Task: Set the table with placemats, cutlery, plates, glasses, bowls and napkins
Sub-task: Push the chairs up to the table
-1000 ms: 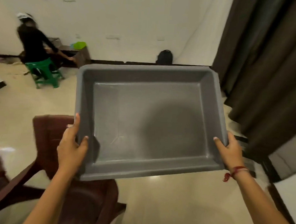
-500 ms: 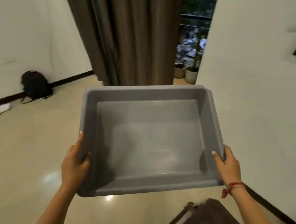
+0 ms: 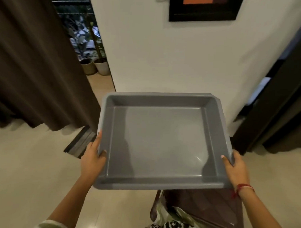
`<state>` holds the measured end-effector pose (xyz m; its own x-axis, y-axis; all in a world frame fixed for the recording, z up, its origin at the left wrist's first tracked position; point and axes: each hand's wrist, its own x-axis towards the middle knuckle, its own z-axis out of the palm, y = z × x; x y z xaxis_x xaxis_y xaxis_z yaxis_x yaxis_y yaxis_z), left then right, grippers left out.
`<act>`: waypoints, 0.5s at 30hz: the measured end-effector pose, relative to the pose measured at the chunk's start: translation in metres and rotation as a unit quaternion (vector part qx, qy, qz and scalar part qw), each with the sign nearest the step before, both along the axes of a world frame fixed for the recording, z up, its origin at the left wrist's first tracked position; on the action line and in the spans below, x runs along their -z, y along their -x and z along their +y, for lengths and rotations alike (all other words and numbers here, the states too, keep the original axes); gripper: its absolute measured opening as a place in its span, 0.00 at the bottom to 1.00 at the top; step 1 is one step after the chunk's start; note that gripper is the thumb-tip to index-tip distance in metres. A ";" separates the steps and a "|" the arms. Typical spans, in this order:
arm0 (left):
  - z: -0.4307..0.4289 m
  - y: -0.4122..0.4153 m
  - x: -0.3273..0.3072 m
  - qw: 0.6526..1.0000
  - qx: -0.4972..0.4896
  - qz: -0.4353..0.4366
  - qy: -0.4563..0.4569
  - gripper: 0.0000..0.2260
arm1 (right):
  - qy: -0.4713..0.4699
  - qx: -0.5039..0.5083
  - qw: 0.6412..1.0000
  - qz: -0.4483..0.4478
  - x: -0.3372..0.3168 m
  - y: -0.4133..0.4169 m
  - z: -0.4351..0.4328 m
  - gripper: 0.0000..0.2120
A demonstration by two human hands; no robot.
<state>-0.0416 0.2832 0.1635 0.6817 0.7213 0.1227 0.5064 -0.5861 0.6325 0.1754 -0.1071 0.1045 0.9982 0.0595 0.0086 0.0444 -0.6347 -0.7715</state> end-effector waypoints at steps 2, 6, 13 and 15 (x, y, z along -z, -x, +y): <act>-0.006 -0.017 0.008 1.000 0.025 0.003 0.009 0.34 | 0.019 0.029 0.999 -0.001 0.002 0.006 -0.019 0.18; -0.025 -0.048 0.029 0.996 0.067 0.045 0.021 0.34 | 0.040 0.076 0.996 0.007 0.002 0.023 -0.056 0.18; -0.079 -0.088 0.092 0.975 0.181 0.122 0.050 0.37 | 0.080 0.172 0.978 0.081 0.049 0.076 -0.138 0.15; -0.095 -0.096 0.110 0.968 0.195 0.150 0.059 0.37 | 0.106 0.190 0.970 0.112 0.067 0.079 -0.153 0.17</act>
<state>0.0540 0.1881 0.0536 0.8972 0.3988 -0.1896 0.4318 -0.7025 0.5658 0.0964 -0.2602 0.0376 0.9240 -0.3357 -0.1834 -0.3770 -0.7178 -0.5853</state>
